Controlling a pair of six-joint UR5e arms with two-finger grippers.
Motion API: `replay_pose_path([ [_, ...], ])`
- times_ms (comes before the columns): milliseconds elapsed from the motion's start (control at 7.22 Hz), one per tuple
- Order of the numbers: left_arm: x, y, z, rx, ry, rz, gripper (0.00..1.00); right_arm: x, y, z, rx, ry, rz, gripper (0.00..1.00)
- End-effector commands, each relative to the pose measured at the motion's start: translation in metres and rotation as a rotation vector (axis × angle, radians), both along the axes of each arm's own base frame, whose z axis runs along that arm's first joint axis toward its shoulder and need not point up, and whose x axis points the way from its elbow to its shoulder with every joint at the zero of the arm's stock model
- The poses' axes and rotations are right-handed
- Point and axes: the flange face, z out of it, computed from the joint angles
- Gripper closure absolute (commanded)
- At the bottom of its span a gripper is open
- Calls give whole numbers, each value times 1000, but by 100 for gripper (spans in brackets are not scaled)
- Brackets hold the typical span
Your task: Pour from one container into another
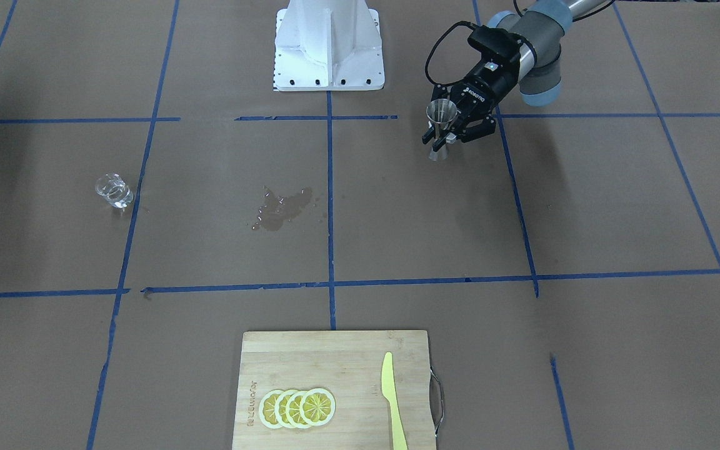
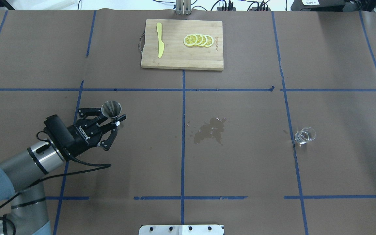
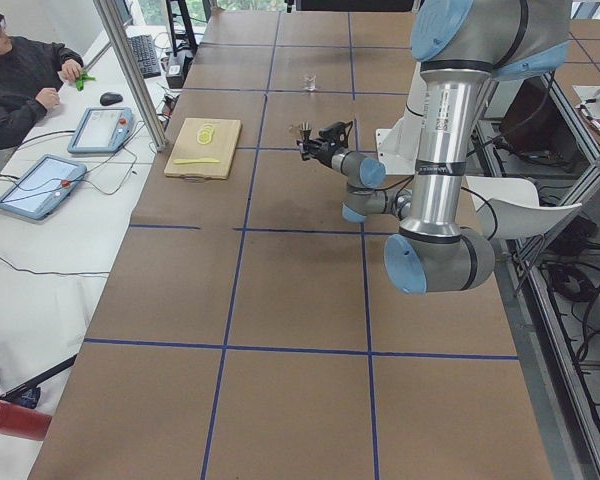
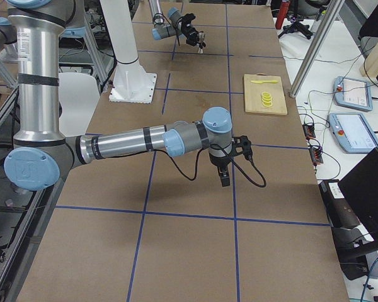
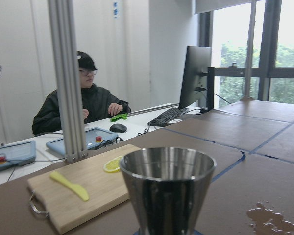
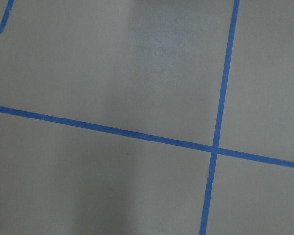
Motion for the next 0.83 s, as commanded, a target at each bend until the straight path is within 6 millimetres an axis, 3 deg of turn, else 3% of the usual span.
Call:
replay_pose_path([
  [0, -6, -70, -82, 141, -144, 206, 100, 0, -4, -6, 14, -3, 4, 0],
  [139, -4, -93, -109, 251, -245, 221, 100, -1, -7, -9, 22, -4, 4, 0],
  [277, 12, -103, -143, 351, -257, 210, 100, -1, -7, -9, 20, -6, 3, 0],
  [416, 39, -115, -164, 414, -282, 235, 100, -1, -8, -9, 21, -6, 4, 0],
  [554, 55, -125, -173, 402, -289, 248, 100, -1, -9, -11, 21, -7, 8, 0],
  [693, 58, -122, -167, 292, -249, 356, 100, -1, -9, -12, 6, -13, 23, 0],
])
